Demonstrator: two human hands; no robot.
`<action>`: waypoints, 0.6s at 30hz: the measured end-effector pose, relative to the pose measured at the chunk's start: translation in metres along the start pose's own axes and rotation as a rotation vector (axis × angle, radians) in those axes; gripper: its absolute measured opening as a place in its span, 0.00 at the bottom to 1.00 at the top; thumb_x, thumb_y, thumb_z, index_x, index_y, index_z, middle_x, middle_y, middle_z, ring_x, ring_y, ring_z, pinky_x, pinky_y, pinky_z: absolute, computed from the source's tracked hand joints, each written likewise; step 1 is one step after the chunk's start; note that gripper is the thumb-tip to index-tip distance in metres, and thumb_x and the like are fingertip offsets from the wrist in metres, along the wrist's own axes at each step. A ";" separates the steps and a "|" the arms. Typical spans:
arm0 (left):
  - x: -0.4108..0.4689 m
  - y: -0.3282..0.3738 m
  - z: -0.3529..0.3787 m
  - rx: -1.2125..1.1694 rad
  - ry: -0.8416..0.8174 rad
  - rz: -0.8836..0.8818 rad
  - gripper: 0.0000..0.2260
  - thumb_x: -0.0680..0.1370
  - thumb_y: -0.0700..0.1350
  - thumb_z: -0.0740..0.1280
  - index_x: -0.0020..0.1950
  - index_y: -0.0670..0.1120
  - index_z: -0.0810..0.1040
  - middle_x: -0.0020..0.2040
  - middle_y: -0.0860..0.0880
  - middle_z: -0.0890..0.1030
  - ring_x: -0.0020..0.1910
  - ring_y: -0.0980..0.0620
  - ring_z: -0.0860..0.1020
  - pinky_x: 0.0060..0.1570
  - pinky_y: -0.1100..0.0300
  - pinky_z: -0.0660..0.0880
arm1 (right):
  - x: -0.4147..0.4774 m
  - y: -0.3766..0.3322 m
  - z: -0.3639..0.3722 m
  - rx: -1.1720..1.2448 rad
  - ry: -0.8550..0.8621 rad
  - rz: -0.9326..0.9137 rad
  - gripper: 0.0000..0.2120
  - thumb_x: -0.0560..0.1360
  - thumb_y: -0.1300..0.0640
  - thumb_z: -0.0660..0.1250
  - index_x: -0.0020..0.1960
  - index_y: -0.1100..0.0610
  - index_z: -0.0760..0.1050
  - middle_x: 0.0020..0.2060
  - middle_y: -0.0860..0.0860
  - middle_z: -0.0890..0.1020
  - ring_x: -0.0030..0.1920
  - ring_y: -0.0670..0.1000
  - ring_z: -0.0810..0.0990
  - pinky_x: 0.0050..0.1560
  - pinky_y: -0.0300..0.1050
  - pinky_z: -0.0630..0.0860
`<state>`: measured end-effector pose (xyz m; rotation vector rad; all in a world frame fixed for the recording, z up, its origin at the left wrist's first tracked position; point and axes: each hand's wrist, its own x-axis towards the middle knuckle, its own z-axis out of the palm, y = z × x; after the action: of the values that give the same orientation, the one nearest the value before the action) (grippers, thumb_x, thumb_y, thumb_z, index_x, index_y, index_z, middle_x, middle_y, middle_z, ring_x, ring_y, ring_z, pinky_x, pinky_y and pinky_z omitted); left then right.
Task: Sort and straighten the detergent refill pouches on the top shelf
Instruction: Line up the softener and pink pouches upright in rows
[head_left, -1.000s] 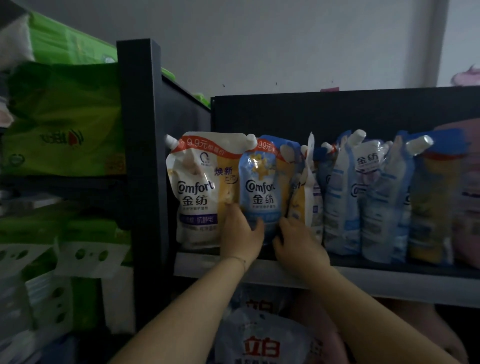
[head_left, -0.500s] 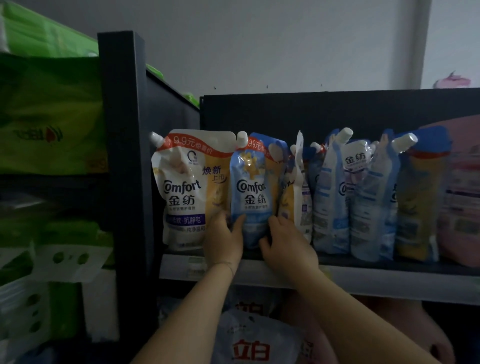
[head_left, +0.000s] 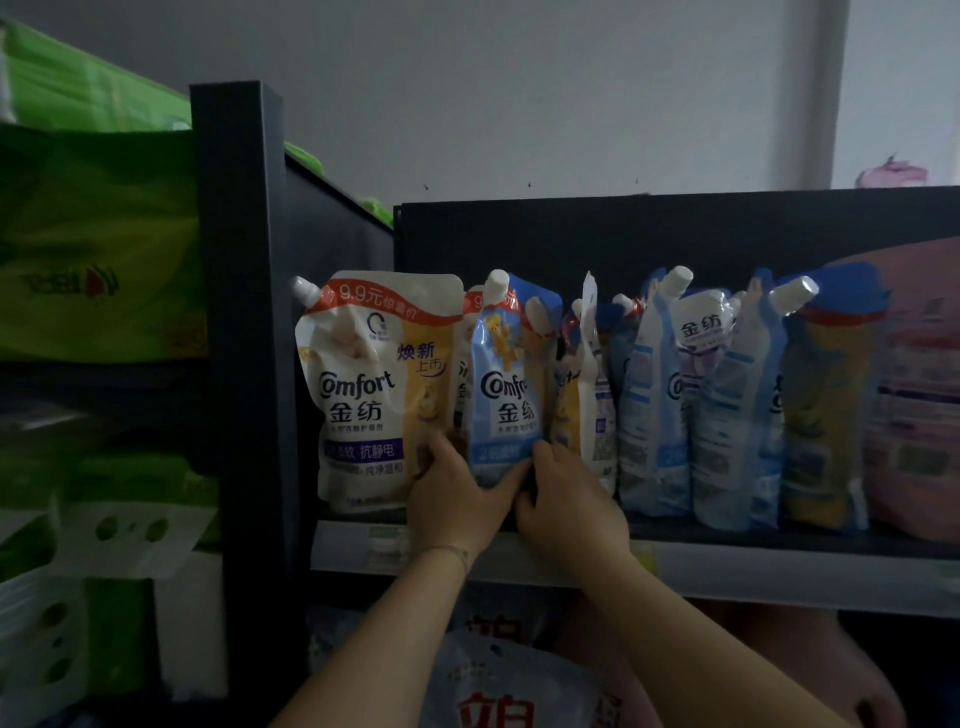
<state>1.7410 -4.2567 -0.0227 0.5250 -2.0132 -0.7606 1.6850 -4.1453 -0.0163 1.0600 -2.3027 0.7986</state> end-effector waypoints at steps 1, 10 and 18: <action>0.003 0.002 0.000 0.025 -0.038 -0.038 0.35 0.66 0.69 0.70 0.60 0.48 0.64 0.48 0.53 0.78 0.45 0.49 0.81 0.34 0.61 0.70 | 0.000 0.000 0.000 0.002 -0.002 0.001 0.08 0.77 0.51 0.58 0.54 0.53 0.66 0.53 0.50 0.72 0.52 0.49 0.72 0.46 0.46 0.74; 0.012 0.004 0.000 0.014 -0.125 -0.108 0.28 0.67 0.71 0.66 0.61 0.57 0.77 0.54 0.55 0.82 0.50 0.52 0.80 0.43 0.61 0.71 | 0.000 0.001 0.000 0.024 0.041 0.026 0.09 0.76 0.48 0.60 0.53 0.52 0.66 0.51 0.48 0.74 0.50 0.48 0.73 0.45 0.46 0.74; 0.016 0.017 0.001 -0.287 0.141 -0.075 0.18 0.69 0.50 0.77 0.54 0.43 0.80 0.48 0.47 0.84 0.47 0.48 0.82 0.43 0.58 0.77 | 0.000 0.000 -0.003 0.047 0.053 0.051 0.11 0.78 0.46 0.58 0.56 0.52 0.65 0.54 0.48 0.73 0.53 0.49 0.73 0.46 0.46 0.74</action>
<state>1.7309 -4.2543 -0.0016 0.4731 -1.7262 -1.0109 1.6861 -4.1432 -0.0140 0.9915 -2.2852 0.8944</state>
